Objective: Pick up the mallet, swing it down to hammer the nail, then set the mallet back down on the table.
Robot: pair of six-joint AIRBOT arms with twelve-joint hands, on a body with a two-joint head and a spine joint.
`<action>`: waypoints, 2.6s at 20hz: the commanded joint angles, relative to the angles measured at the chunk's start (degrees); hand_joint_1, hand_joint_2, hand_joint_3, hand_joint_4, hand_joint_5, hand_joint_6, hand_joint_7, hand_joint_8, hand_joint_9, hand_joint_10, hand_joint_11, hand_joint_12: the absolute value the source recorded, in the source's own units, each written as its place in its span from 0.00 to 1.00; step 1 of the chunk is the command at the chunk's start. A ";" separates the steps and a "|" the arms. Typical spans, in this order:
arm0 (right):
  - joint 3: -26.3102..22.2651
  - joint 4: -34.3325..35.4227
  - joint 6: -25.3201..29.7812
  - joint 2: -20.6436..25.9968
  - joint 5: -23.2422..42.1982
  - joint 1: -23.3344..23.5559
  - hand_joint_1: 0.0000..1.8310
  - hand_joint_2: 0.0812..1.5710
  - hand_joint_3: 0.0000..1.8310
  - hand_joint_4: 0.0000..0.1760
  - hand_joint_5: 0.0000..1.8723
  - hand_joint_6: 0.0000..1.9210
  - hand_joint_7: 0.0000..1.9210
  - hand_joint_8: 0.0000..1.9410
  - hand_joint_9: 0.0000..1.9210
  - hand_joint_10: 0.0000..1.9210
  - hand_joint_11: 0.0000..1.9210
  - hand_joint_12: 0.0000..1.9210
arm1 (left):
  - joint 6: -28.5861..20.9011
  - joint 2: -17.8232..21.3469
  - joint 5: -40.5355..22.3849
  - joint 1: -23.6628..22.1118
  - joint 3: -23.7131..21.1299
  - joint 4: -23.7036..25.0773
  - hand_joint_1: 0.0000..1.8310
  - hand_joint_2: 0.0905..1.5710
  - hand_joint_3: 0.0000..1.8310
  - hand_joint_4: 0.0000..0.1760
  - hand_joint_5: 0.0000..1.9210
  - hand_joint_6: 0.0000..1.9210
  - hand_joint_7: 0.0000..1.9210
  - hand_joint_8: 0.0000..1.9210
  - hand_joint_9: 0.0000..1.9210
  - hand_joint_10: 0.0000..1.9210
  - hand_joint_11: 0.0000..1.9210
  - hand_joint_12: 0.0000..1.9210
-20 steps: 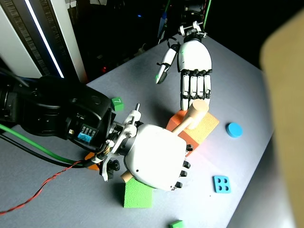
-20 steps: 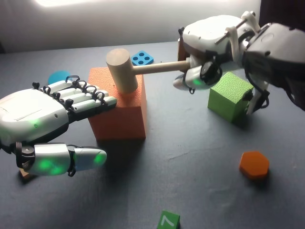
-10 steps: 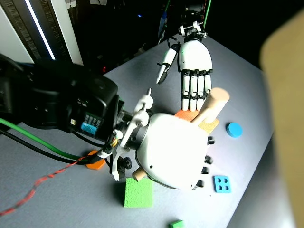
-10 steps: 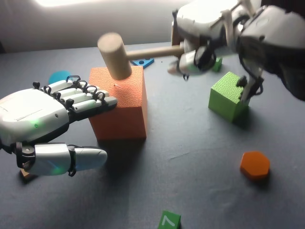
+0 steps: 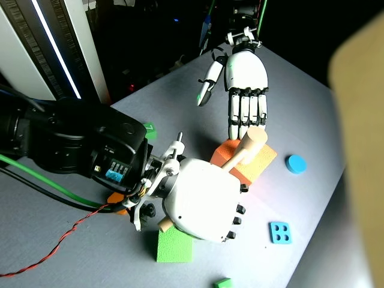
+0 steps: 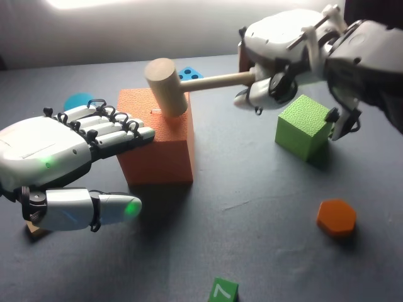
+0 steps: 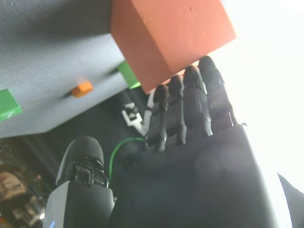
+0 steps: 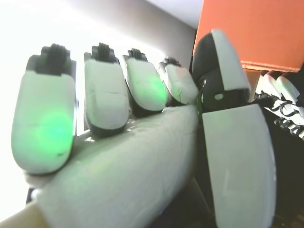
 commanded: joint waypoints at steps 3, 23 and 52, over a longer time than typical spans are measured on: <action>-0.33 -2.08 0.15 0.66 2.55 1.68 0.58 0.91 0.00 1.00 0.78 1.00 0.90 1.00 0.96 1.00 1.00 1.00 | -0.34 -0.10 -2.59 -0.20 -0.04 0.00 0.00 0.78 0.00 0.00 0.09 0.00 0.11 0.00 0.11 0.00 0.00 0.25; -14.30 -23.92 3.06 9.97 -2.72 -5.44 0.60 0.90 0.00 1.00 0.75 1.00 0.90 1.00 0.96 1.00 1.00 1.00 | -1.35 1.33 -2.69 -2.59 0.48 0.00 0.00 0.77 0.00 0.00 0.09 0.00 0.11 0.00 0.11 0.00 0.00 0.24; -8.73 -27.31 4.94 2.44 -1.52 -11.08 0.25 0.76 0.00 0.00 0.42 0.33 0.46 0.35 0.42 0.43 0.30 0.67 | -12.18 10.83 1.59 -14.53 -5.12 15.43 0.00 0.77 0.00 0.00 0.09 0.00 0.11 0.00 0.11 0.00 0.00 0.24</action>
